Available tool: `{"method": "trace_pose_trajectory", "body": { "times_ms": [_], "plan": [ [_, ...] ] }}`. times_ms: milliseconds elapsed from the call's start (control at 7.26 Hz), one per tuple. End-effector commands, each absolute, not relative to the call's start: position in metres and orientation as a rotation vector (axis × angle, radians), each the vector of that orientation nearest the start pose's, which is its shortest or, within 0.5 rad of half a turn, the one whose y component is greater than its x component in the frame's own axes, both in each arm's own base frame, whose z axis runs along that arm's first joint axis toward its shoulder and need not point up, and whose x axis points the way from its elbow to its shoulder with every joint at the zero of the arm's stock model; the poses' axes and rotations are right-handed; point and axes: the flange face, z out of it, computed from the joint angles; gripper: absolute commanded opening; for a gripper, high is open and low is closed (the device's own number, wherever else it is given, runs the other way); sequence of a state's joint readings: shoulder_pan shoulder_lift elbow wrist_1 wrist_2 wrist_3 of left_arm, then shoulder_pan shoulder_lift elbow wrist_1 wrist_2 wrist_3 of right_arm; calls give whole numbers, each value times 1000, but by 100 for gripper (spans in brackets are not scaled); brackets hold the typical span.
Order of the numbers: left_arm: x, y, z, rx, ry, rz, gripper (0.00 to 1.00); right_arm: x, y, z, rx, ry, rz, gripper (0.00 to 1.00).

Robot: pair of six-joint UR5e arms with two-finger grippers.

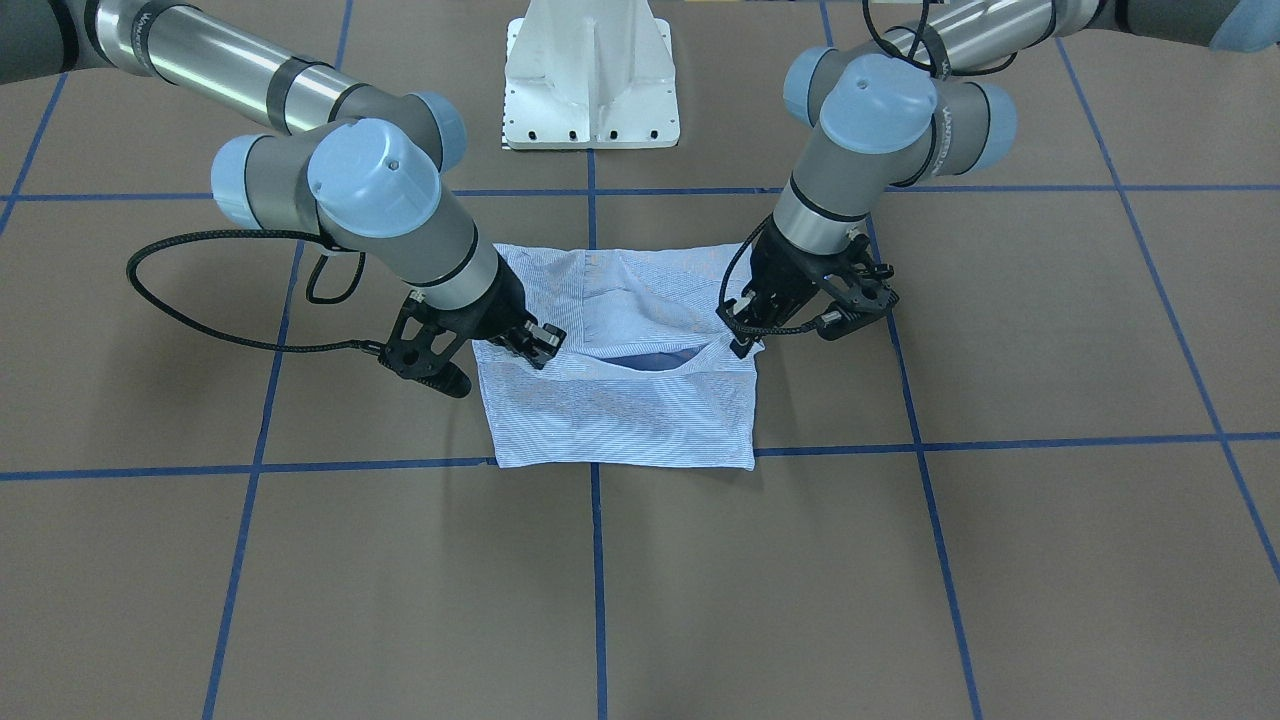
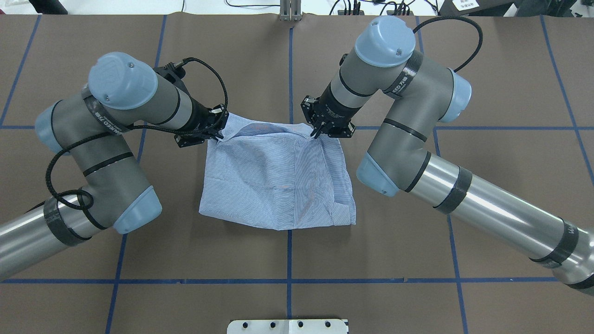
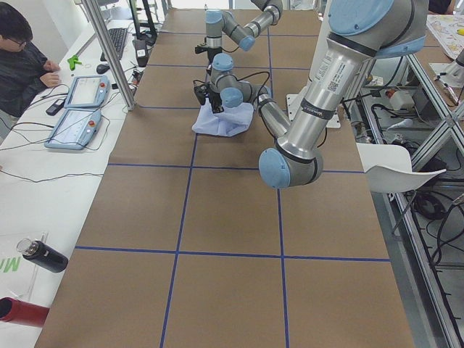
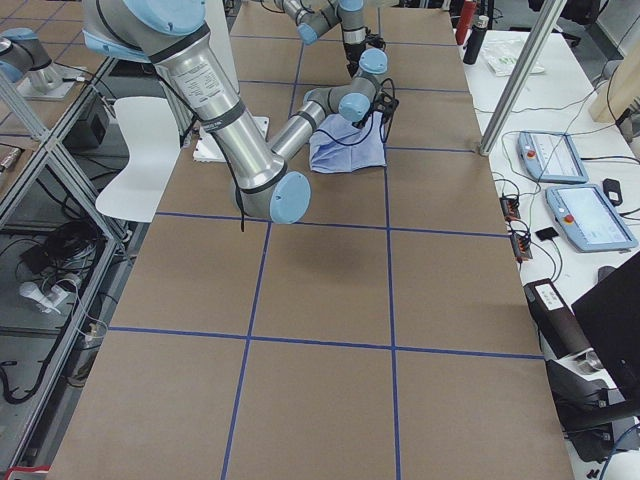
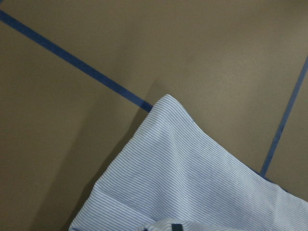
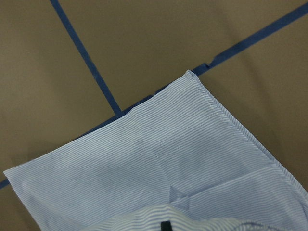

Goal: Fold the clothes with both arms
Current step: 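Lay the folded edge down at the far shirt edge with both grippers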

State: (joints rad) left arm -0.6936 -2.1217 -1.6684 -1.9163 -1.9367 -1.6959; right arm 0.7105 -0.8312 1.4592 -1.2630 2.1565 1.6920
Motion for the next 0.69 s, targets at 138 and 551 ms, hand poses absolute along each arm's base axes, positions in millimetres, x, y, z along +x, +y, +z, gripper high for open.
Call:
{"method": "trace_pose_trajectory", "body": {
  "times_ms": [138,551],
  "plan": [
    [482,-538,256,-29,1069,-561,0,-517,-550,231,-245,-1009,500,0],
    [490,-560,258,-22,1066,-579,0,-528,-560,236,-255,-983,513,0]
  ]
}}
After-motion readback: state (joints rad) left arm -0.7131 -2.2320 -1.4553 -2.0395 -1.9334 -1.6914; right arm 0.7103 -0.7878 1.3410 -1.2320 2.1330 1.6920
